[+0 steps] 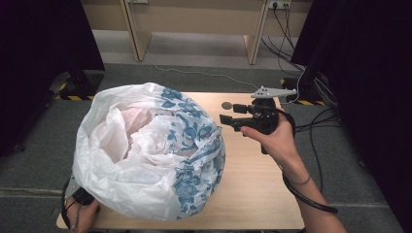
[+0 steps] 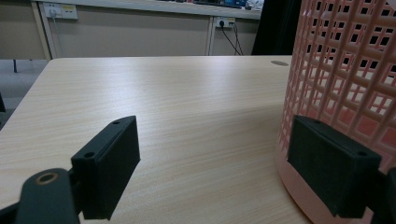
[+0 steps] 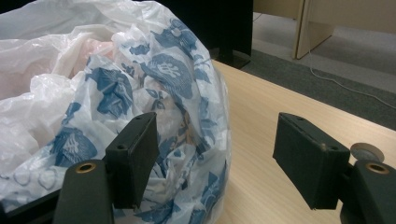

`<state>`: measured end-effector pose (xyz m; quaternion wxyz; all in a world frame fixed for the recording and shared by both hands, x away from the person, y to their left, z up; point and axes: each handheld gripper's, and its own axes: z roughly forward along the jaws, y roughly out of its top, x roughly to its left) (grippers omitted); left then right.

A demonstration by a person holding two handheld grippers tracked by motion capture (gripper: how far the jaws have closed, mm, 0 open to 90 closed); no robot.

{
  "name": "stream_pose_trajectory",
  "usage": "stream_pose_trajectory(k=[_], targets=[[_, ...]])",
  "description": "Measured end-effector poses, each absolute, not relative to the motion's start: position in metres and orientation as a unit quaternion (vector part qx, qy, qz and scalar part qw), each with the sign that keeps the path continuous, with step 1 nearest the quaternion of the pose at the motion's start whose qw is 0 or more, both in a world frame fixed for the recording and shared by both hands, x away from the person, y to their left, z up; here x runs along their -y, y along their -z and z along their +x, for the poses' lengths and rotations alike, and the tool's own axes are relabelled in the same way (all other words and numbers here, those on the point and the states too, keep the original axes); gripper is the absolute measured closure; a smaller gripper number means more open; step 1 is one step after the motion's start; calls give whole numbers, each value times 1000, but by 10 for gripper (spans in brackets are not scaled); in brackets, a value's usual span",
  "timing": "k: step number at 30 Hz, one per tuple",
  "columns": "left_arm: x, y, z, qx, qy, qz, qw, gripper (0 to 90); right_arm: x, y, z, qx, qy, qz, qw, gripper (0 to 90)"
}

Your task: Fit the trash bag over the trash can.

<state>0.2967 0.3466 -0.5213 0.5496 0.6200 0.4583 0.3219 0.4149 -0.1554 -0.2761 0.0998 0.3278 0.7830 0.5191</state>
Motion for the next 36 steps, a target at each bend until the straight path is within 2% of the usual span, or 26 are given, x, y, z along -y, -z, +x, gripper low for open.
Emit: stream_pose_trajectory(k=[36], targets=[[-347, 521, 297, -458, -322, 620, 550, 162, 196, 330, 413, -766, -510, 381, 87, 313]])
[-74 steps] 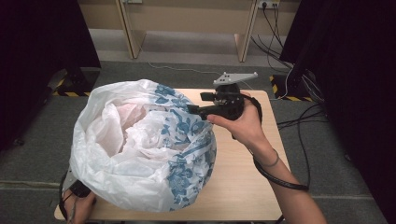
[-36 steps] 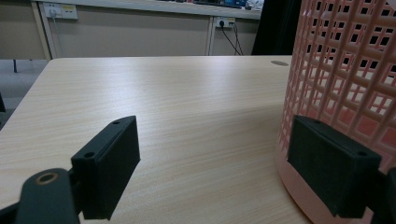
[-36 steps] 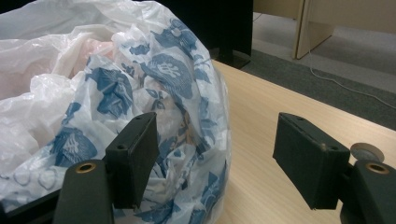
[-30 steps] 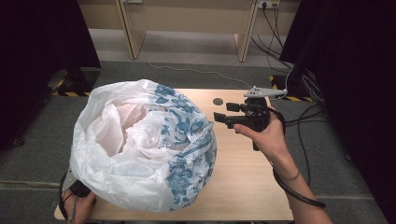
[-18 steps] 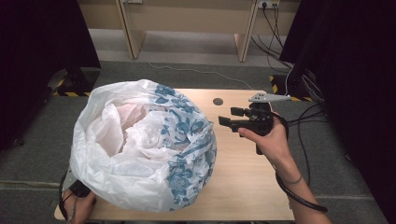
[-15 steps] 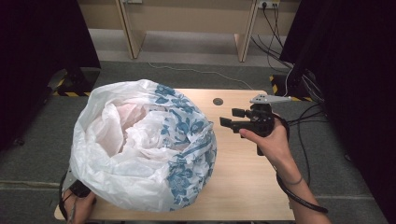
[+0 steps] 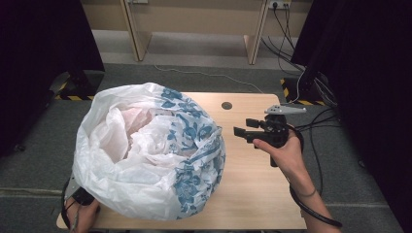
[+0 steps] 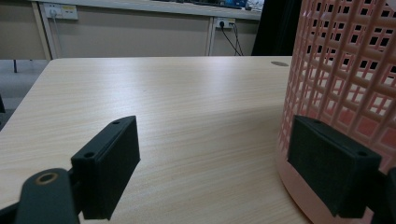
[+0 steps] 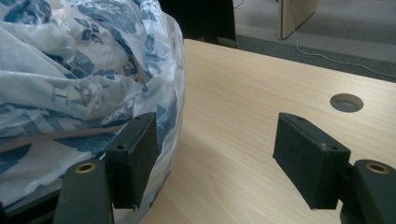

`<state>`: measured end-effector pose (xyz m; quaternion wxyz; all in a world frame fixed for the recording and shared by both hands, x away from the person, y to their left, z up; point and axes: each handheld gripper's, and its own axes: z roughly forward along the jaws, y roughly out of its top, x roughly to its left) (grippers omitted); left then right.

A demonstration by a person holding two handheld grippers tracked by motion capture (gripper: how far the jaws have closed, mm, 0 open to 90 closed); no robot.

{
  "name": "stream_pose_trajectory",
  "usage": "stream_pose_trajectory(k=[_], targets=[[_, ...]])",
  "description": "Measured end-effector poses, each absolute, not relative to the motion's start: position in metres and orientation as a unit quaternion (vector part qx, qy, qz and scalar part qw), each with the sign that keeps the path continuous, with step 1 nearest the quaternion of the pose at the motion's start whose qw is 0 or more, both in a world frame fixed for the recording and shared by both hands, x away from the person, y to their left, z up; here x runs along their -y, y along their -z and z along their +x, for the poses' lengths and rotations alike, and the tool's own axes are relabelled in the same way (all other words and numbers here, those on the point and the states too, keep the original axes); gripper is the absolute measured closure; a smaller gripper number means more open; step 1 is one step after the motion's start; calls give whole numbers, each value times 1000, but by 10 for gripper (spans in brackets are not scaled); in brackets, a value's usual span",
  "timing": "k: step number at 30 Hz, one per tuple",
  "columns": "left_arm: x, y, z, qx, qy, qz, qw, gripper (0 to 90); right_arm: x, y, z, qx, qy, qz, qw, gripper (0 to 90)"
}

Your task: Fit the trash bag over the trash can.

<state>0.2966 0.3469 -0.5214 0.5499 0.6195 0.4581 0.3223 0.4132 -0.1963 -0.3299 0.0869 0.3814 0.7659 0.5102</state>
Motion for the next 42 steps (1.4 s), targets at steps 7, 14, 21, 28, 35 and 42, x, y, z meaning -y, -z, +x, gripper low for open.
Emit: stream_pose_trajectory(k=[7, 14, 21, 28, 35, 42], targets=[[-347, 521, 297, -458, -322, 620, 550, 162, 202, 342, 413, -764, -506, 391, 88, 311], [-347, 521, 297, -458, -323, 620, 550, 162, 209, 353, 412, -760, -502, 402, 93, 311], [-347, 521, 297, -458, -323, 620, 550, 162, 215, 362, 411, -755, -501, 413, 96, 311], [-347, 521, 297, -458, -323, 620, 550, 162, 219, 372, 409, -751, -499, 421, 95, 311], [-346, 521, 297, -458, -323, 620, 549, 162, 226, 381, 408, -747, -497, 429, 105, 311], [-346, 521, 297, -458, -323, 620, 548, 162, 231, 390, 406, -742, -496, 436, 113, 311]])
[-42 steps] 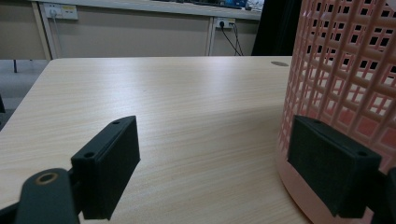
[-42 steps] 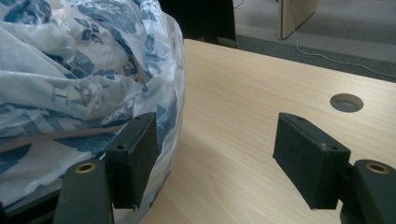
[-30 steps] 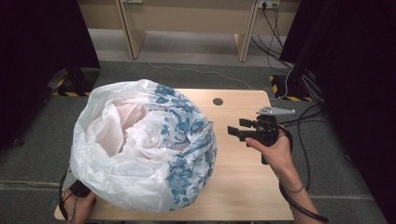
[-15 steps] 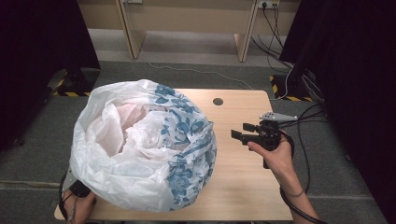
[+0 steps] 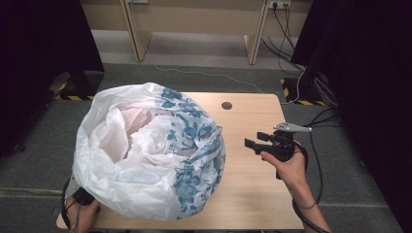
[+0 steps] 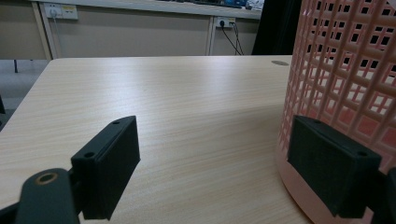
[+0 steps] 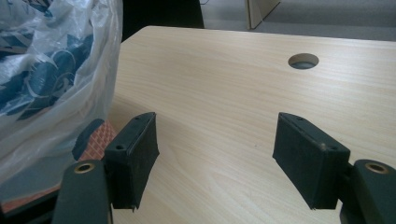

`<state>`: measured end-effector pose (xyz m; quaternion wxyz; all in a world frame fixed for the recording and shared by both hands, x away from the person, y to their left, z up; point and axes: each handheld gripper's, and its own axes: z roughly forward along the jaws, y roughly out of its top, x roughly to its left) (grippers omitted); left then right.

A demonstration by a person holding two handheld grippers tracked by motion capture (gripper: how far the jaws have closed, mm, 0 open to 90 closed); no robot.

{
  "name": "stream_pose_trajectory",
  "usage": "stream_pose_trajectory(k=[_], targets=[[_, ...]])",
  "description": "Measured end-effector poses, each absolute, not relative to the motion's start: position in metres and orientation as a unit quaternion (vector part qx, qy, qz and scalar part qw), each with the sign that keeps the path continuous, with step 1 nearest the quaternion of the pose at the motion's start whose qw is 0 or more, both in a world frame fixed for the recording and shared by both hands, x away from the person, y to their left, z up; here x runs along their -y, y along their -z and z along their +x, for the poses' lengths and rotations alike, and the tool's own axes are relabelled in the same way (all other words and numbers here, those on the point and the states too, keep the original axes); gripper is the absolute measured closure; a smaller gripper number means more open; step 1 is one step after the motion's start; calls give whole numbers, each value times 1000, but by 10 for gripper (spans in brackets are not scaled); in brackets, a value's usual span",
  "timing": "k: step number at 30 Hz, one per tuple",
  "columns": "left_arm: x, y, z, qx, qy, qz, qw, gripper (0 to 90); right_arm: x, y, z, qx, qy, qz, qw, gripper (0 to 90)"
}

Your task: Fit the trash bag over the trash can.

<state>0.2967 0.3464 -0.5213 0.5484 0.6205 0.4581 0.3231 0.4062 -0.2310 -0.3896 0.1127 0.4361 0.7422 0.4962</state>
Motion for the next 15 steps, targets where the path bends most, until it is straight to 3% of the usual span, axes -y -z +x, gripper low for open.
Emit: stream_pose_trajectory(k=[15], targets=[[-346, 521, 297, -459, -323, 619, 549, 162, 239, 407, 403, -733, -500, 445, 120, 310]])
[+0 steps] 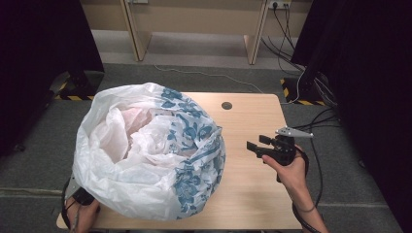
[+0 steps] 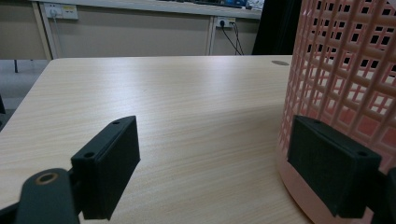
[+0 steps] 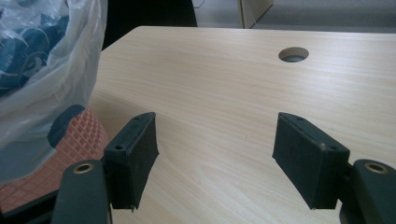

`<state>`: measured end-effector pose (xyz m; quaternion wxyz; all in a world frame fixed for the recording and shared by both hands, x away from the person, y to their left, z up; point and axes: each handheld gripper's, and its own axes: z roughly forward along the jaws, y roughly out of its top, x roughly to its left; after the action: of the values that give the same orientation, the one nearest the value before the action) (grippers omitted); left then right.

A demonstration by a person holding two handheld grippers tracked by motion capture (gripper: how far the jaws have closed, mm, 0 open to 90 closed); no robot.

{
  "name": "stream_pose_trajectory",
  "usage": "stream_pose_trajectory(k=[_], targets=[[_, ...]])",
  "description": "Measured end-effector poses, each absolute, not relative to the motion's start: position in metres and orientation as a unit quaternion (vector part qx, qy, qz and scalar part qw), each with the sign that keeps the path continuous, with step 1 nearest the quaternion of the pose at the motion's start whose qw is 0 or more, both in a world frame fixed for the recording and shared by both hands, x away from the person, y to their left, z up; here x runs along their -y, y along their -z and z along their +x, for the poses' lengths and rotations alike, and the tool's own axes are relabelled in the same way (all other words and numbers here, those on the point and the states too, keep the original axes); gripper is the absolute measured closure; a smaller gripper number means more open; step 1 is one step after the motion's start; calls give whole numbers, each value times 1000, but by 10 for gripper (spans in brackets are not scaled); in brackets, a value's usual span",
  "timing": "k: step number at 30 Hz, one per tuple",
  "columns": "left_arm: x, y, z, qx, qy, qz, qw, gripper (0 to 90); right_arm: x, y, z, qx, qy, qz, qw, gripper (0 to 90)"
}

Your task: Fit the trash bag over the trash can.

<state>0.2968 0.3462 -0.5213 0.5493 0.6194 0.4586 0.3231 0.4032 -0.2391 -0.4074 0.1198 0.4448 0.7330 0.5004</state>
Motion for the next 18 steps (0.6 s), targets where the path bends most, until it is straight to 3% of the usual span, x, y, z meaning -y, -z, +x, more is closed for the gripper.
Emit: stream_pose_trajectory(k=[18], targets=[[-346, 521, 297, -458, -323, 620, 549, 162, 247, 432, 400, -732, -488, 454, 136, 308]])
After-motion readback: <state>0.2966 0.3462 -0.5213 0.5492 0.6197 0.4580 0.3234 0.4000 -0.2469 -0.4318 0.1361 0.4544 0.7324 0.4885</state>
